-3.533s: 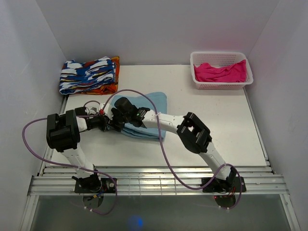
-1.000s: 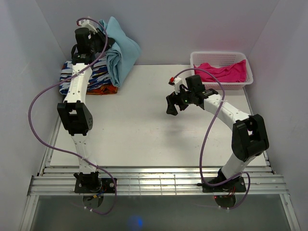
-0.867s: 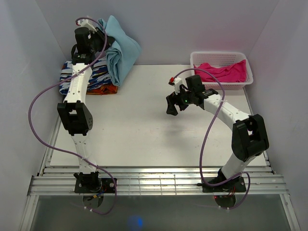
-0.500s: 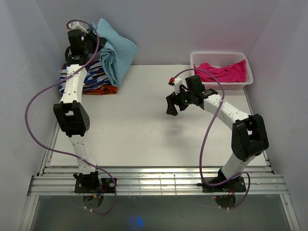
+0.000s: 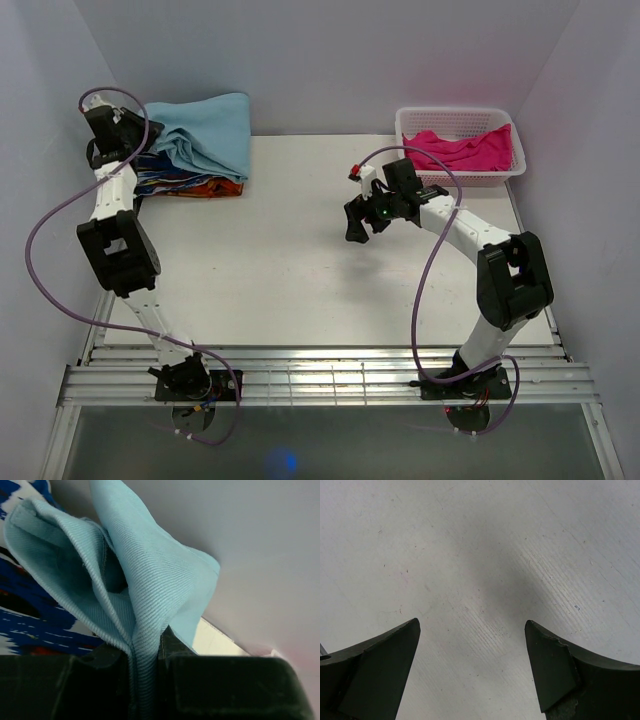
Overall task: Fold and stack the trousers
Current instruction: Neatly place the folded trousers to the corner
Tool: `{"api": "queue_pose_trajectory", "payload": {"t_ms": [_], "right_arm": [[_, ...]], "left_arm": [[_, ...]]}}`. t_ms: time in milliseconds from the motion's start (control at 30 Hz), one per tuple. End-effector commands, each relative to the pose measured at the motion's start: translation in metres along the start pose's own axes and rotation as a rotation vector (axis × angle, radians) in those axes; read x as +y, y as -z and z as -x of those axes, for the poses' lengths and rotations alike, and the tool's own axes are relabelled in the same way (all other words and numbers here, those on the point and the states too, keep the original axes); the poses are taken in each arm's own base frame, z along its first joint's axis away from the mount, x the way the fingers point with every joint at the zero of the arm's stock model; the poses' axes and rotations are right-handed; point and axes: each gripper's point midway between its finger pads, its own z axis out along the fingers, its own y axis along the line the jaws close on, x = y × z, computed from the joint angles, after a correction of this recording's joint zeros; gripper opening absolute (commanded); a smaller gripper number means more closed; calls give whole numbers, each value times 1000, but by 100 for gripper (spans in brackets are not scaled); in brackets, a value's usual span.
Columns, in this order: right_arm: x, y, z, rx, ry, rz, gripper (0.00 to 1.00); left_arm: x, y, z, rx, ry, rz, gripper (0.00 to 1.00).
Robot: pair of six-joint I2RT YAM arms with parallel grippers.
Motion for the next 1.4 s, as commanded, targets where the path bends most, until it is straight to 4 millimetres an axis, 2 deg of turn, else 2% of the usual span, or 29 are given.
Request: {"api": "queue_pose_trajectory", "payload": {"t_ms": [0,100,133,200,233,267,300,333,367,400,433,467,567,600,700,733,767,833,867,900,933,967,1000,1033,1167,1200,1267,1333,1367], "right_arm": [[0,3,8,-10,16,11,90],[0,3,6,0,26,13,90],[0,3,6,2,27,14,90],[0,3,3,12,24,18,90],[0,3,6,7,26,18,90],[0,2,5,11,24,21,90],[0,2,5,12,23,21,90],[1,2,5,15,22,25,90],[0,2,7,15,21,25,90],[0,2,8,14,23,26,90],[0,1,7,19,22,27,90],[0,2,10,15,25,28,90],[1,4,12,13,32,30,90],[2,5,13,10,34,28,90],[2,7,12,12,41,24,90],[2,7,12,11,43,23,90],[3,9,13,6,48,24,90],[3,10,14,2,53,21,90],[3,11,15,-2,58,19,90],[3,12,15,-3,62,17,90],[3,12,15,-4,64,15,90],[3,14,15,-5,68,13,90],[2,14,14,-3,71,11,90],[2,15,13,-2,74,6,90],[1,19,15,-7,92,-8,90],[0,20,14,-6,95,-12,90],[0,21,12,-3,105,-18,90],[0,23,10,-1,110,-21,90],[0,24,10,-2,112,-23,90]], "left_arm": [[-43,52,98,-274,-228,-149,0],[6,35,83,-200,-371,-105,0],[10,30,80,-171,-417,-119,0],[51,11,56,-58,-506,-78,0],[57,8,47,-26,-532,-103,1],[67,4,42,-1,-602,-109,4],[87,-7,28,44,-619,-94,5],[94,-12,21,74,-637,-100,7],[90,-13,16,117,-672,-145,14],[101,-19,12,144,-720,-141,17],[119,-29,-3,188,-714,-133,20],[122,-31,-1,206,-734,-122,22],[153,-43,-8,231,-797,-48,37],[159,-44,1,215,-820,-2,44],[169,-45,12,200,-871,61,54],[171,-45,13,205,-899,70,70],[170,-41,17,208,-911,92,85],[175,-35,22,211,-943,144,98],[172,-31,28,198,-957,156,98],[157,-21,44,154,-975,168,98],[159,-15,43,153,-972,177,98],[149,-11,51,125,-991,167,98],[131,-1,66,81,-1007,161,98],[122,3,73,59,-1013,153,98],[73,24,129,-97,-1033,171,98],[65,27,136,-124,-1030,167,98],[47,34,147,-166,-1036,142,98],[32,36,140,-152,-1018,47,96],[27,37,131,-126,-1011,-6,91]]}}
